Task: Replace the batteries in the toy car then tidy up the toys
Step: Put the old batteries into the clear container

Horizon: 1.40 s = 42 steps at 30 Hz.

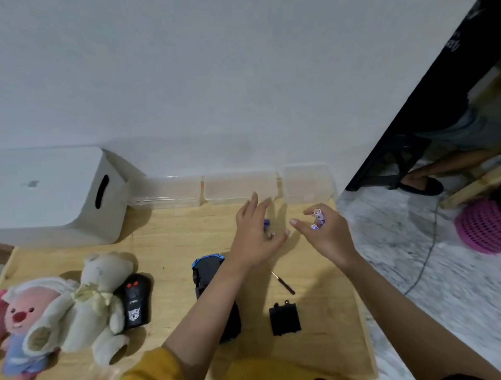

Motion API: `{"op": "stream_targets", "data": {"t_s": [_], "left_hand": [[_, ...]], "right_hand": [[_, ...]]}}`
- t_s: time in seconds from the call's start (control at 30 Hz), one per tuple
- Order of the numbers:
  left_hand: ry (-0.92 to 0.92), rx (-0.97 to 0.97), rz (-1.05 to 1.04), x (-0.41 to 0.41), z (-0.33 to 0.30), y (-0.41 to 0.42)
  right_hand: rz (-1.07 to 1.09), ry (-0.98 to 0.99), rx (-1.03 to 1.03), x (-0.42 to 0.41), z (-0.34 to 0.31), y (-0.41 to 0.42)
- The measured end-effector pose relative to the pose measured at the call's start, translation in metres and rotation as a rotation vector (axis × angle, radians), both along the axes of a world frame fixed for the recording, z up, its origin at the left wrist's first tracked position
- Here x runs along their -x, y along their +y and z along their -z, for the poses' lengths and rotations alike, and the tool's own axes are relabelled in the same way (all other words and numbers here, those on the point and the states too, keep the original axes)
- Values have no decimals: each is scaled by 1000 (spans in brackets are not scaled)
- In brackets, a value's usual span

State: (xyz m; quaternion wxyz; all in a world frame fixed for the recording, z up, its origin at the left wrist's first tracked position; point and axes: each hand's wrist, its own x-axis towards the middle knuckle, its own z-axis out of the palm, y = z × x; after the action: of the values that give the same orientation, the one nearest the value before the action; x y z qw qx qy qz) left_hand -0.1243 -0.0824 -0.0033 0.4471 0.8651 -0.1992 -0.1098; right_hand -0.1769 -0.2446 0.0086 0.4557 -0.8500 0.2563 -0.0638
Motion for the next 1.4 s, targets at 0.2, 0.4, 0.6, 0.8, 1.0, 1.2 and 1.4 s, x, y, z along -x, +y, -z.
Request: {"op": "stream_targets", "data": {"t_s": [0.2,0.4,0.6,0.8,1.0,1.2,1.4], "left_hand": [[-150,-122,93,-50,23,-60],[-225,-201,147,-81,51,-88],[-350,-179,131,-86,68,-88],[-414,-156,113,-86,74,-90],[-477,-133,74,-84,77,-94],[-528,-105,64,-85,80,-96],[-529,-77,87,-90,82,-93]], "right_hand": [[-102,90,276,-32,14,-65],[-196,83,394,-59,35,-97],[-196,-6,447,-62,48,-105],[-197,-61,426,-63,54,-107],[-207,-82,404,-62,55,-108],[-214,-95,392,-62,57,-108],[-220,-114,400,-62,56,-108]]}}
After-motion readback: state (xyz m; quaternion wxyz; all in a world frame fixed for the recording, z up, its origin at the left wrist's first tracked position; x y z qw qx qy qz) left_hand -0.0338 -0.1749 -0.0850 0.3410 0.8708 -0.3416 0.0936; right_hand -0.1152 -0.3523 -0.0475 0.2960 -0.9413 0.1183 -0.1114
